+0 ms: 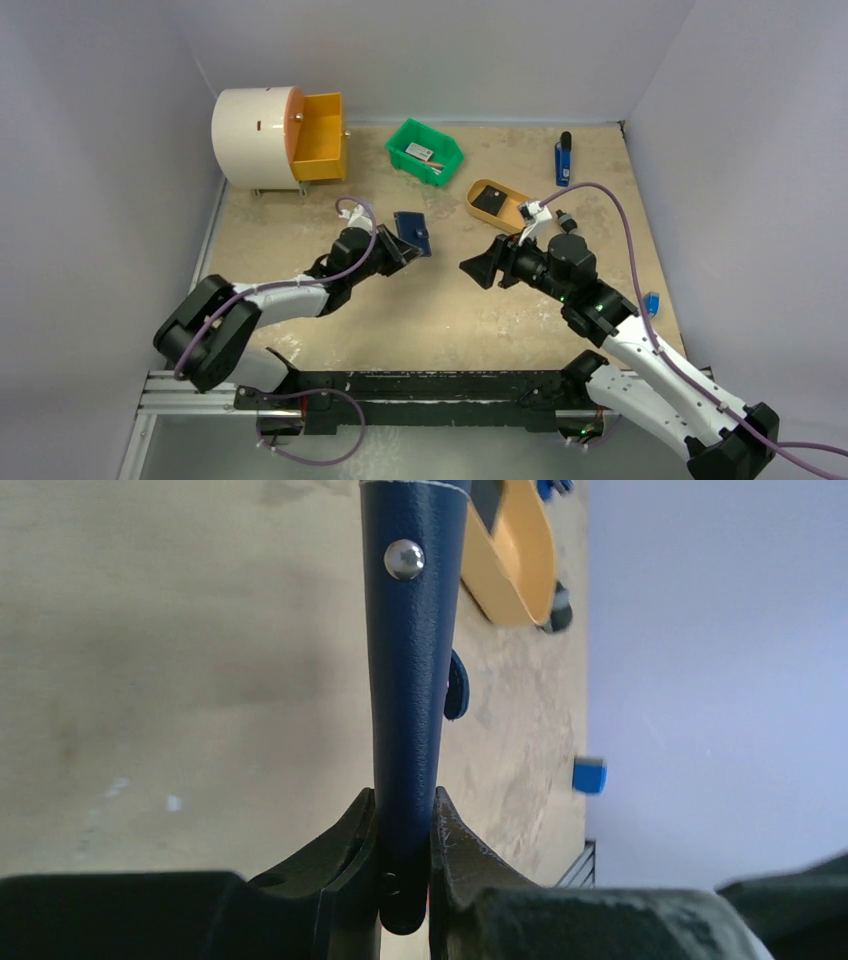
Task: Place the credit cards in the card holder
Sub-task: Place the card holder at the center of the board.
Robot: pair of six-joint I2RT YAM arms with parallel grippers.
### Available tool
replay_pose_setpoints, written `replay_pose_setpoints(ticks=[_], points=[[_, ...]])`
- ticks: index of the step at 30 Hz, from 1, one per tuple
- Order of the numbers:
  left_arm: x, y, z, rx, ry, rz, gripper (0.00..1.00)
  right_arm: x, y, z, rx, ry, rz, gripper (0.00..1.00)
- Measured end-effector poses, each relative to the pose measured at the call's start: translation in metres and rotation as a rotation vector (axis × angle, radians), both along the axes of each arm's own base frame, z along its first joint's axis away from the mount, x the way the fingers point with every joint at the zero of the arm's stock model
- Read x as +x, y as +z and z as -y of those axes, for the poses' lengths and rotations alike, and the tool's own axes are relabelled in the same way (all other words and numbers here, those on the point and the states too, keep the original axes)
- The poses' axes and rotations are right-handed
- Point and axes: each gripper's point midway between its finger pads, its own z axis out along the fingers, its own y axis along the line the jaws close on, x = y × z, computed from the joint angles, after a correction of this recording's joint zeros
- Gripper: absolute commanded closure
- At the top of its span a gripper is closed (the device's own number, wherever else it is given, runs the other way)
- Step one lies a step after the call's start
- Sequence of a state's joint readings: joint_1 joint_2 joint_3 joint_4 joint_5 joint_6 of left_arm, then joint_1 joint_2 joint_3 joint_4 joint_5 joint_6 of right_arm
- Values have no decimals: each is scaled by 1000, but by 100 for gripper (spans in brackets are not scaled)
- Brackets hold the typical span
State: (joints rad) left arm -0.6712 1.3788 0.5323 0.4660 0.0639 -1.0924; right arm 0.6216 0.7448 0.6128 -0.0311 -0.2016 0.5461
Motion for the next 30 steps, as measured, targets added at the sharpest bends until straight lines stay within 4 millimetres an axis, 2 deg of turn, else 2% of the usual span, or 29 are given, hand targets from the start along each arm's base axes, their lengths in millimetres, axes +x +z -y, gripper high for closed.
replay_pose_setpoints(ticks=[3, 6, 10, 16, 20, 25, 30], points=[[9, -27, -14, -45, 71, -68, 100, 0, 2, 0, 5, -2, 3, 32], [3, -49, -25, -48, 115, -136, 100, -1, 7, 2, 17, -5, 21, 32], [6, -49, -28, -66, 161, -136, 100, -3, 16, 4, 34, -10, 46, 32], [17, -48, -30, -58, 203, -129, 100, 0, 12, 5, 22, -25, 37, 33], [19, -59, -27, -40, 200, -153, 100, 1, 10, 4, 18, -27, 33, 33], [10, -83, -24, -16, 169, -225, 100, 2, 7, 4, 14, -27, 22, 33], [9, -84, -20, -29, 156, -233, 100, 4, 1, 2, 10, -30, -3, 33]])
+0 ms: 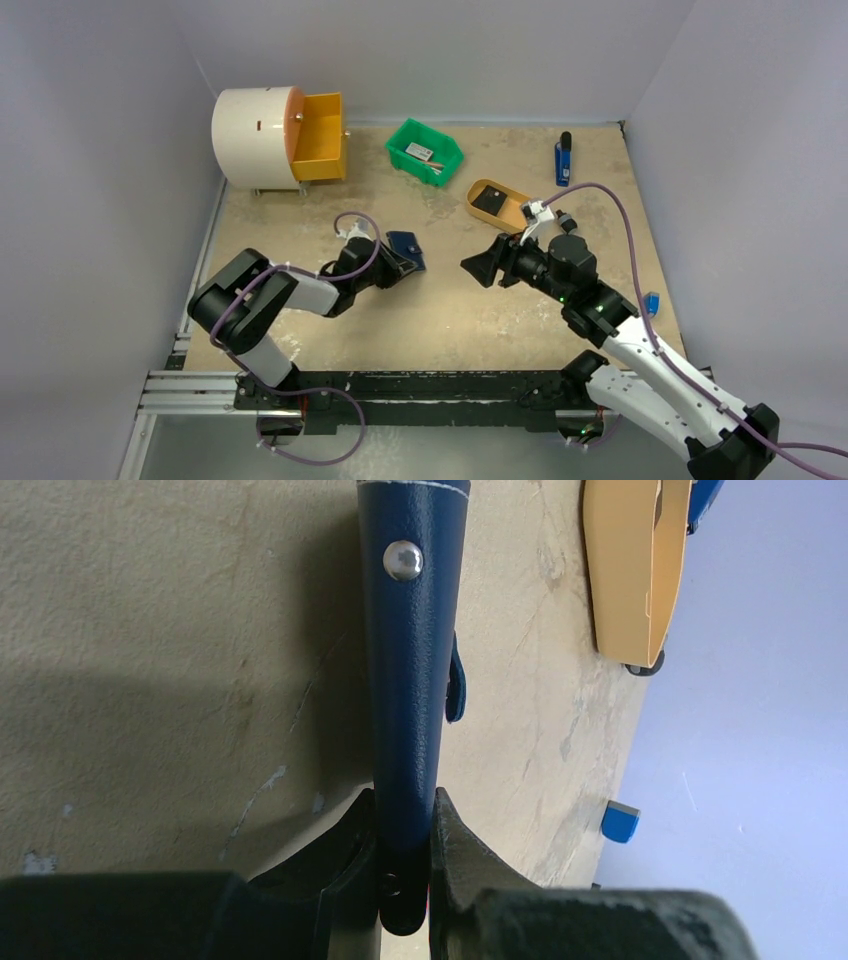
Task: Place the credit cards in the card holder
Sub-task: Place the card holder at the center of the board.
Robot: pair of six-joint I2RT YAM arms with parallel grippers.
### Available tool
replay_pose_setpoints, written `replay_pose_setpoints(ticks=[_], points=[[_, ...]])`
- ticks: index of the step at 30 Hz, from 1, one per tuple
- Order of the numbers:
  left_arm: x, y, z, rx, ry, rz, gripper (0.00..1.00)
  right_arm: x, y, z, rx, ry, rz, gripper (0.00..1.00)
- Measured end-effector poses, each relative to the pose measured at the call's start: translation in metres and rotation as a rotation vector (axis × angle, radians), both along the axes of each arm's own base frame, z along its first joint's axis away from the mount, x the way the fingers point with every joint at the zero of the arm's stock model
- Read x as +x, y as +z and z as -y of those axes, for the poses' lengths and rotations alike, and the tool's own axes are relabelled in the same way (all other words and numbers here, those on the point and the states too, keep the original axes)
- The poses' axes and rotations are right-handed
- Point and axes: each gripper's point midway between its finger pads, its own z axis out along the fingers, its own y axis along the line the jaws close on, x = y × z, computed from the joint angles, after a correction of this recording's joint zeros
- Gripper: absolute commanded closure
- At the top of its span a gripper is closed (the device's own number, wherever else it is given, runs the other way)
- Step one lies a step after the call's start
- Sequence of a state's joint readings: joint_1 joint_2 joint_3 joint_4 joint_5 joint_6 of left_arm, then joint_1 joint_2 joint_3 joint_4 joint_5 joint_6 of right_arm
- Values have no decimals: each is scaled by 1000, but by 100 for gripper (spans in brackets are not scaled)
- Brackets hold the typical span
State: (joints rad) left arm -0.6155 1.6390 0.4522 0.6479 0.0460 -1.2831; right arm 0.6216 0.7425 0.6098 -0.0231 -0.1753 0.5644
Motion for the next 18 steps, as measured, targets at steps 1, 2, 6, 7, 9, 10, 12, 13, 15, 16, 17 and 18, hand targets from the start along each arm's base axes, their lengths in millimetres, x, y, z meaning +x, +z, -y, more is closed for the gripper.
replay_pose_setpoints(ticks=[1, 2, 6, 7, 9, 10, 12, 13, 15, 16, 17, 18], points=[[0, 0, 0, 0, 0, 1, 100, 0, -1, 0, 0, 0, -1, 33], [1, 0, 0, 3, 1, -1, 100, 0, -2, 0, 1, -1, -3, 33], [18, -1, 5, 9, 20, -6, 100, 0, -7, 0, 6, -4, -10, 34], [27, -1, 8, 8, 32, -4, 100, -1, -9, 0, 7, -5, -15, 34], [48, 1, 13, 9, 58, 5, 100, -1, -14, 0, 8, -8, -28, 34], [58, 1, 15, 11, 73, 10, 100, -1, -15, 0, 10, -9, -33, 34], [71, 1, 16, 15, 105, 13, 100, -1, -14, 0, 15, -11, -35, 34], [76, 1, 16, 13, 130, 10, 100, -1, -14, 0, 17, -12, -35, 34], [82, -1, 12, 6, 180, 3, 96, -2, -13, 0, 18, -13, -33, 33], [85, -3, 10, 2, 207, 0, 93, -2, -13, 1, 19, -15, -32, 33], [87, -3, 9, -5, 226, -2, 91, -2, -12, 1, 20, -16, -30, 33], [89, -4, 7, -12, 249, -2, 90, -2, -12, 1, 21, -16, -29, 33]])
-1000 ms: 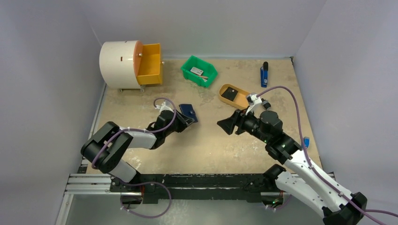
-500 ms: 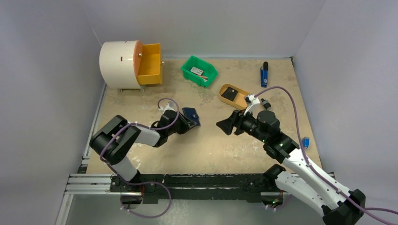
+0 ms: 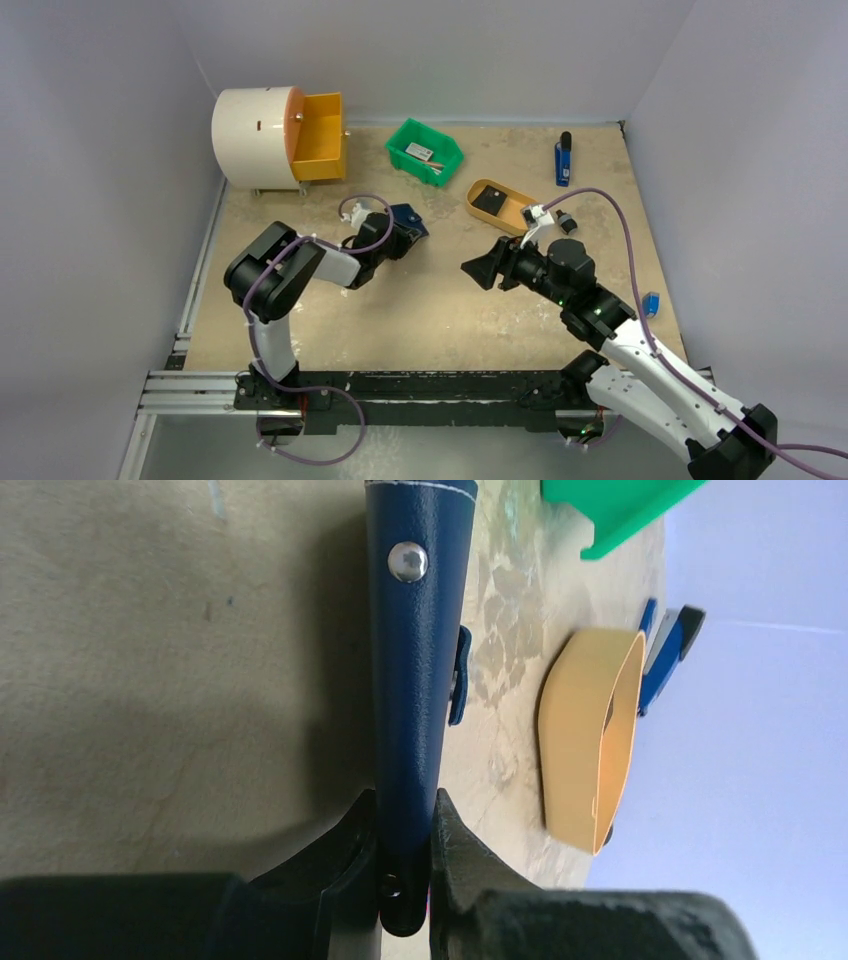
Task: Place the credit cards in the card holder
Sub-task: Place the card holder at the center of the board.
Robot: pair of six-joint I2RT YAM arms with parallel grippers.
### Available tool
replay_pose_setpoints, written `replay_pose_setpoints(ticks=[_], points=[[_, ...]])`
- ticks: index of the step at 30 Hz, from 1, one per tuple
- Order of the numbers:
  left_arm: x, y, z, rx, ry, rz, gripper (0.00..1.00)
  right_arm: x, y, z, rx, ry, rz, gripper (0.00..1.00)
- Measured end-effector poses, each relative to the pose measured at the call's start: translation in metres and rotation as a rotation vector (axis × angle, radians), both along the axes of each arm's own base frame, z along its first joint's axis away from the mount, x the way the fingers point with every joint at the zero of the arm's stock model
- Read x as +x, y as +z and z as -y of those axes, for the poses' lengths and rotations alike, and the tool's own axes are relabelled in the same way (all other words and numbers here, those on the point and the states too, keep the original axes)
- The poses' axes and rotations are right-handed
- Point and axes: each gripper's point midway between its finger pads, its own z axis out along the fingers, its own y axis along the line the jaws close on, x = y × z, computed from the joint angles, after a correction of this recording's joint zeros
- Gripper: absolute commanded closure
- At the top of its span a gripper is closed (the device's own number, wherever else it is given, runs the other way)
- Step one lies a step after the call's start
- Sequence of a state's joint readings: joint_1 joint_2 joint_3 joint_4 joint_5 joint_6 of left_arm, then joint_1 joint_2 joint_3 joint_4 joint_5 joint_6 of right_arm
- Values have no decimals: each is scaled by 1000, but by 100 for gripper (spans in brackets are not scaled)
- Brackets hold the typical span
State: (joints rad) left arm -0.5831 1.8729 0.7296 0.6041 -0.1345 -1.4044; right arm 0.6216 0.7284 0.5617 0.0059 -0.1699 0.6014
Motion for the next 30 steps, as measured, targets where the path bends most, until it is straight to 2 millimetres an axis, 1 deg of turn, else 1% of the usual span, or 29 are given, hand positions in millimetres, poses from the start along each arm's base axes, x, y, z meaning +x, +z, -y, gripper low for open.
replay_pose_setpoints(ticks=[3, 7, 12, 16, 17, 18, 19, 23, 30], points=[[5, -1, -3, -13, 43, 2, 85, 0, 0, 0, 0, 0, 0, 33], [7, -3, -4, -23, 62, 0, 70, -1, 2, 1, 4, 0, 5, 33], [10, 0, -3, -43, 72, 7, 65, -2, 8, 2, 16, -3, 21, 33], [11, 1, -2, -50, 74, 8, 56, -3, 9, 3, 19, -4, 26, 33], [11, 2, -2, -52, 74, 11, 50, -3, 9, 3, 18, -4, 24, 33], [12, 3, -1, -54, 74, 14, 48, -3, 8, 3, 16, -4, 22, 33], [12, 4, -1, -56, 73, 16, 43, -3, 8, 3, 16, -4, 21, 33], [14, 11, -2, -57, 80, 30, 40, -3, 8, 3, 15, -4, 20, 33], [14, 11, -7, -17, 90, 21, 39, -4, 6, 3, 12, -3, 16, 33]])
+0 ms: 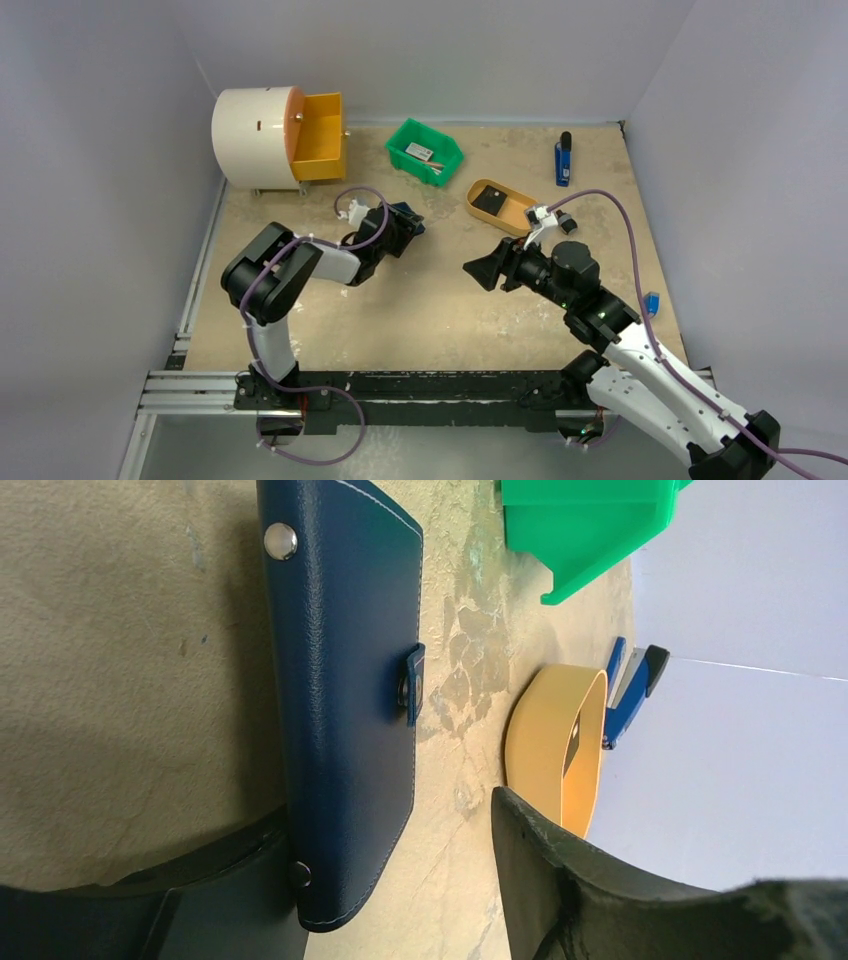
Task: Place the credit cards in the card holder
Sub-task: Place the card holder at the center of the board.
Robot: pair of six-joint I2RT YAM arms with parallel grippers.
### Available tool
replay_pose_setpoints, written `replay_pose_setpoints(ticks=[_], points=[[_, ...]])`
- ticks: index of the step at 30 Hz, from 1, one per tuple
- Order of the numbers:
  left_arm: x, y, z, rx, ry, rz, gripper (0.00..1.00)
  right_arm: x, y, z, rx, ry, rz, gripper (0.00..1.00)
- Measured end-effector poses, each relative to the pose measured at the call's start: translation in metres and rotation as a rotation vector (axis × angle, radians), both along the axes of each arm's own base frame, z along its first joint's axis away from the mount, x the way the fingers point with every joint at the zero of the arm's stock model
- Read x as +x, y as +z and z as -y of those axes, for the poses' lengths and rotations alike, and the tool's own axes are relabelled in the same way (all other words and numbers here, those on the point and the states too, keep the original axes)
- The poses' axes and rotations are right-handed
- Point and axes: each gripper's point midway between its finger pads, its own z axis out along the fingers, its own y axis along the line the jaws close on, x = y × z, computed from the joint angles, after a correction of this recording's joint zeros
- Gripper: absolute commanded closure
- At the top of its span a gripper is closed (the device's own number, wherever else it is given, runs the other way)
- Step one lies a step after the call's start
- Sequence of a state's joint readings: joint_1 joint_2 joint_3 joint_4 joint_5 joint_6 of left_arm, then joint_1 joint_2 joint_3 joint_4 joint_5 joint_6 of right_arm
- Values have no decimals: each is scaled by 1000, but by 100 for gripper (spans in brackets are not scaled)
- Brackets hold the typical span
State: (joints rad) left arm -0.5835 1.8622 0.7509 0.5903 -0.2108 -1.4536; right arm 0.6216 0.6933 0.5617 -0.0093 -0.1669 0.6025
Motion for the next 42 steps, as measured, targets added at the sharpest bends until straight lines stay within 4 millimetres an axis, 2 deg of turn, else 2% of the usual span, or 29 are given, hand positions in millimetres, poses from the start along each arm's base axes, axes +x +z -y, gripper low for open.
replay_pose_setpoints(ticks=[6, 14, 19, 29, 36, 42], points=[[-3, 0, -4, 58, -10, -22, 38, 1, -3, -1, -5, 0, -9, 33], [-15, -1, -20, 224, -52, -83, 36, 6, -27, -5, -50, 1, -84, 33], [-20, -4, -28, 333, -89, -120, 36, 6, -28, -6, -54, 5, -91, 33], [-48, -6, -59, 491, -130, -179, 35, 5, -25, -6, -47, 5, -81, 33], [-38, -7, -70, 500, -106, -181, 37, 5, -24, -6, -45, 5, -79, 33], [-15, -6, -52, 435, -133, -121, 39, 3, -20, -4, -38, 5, -69, 34]])
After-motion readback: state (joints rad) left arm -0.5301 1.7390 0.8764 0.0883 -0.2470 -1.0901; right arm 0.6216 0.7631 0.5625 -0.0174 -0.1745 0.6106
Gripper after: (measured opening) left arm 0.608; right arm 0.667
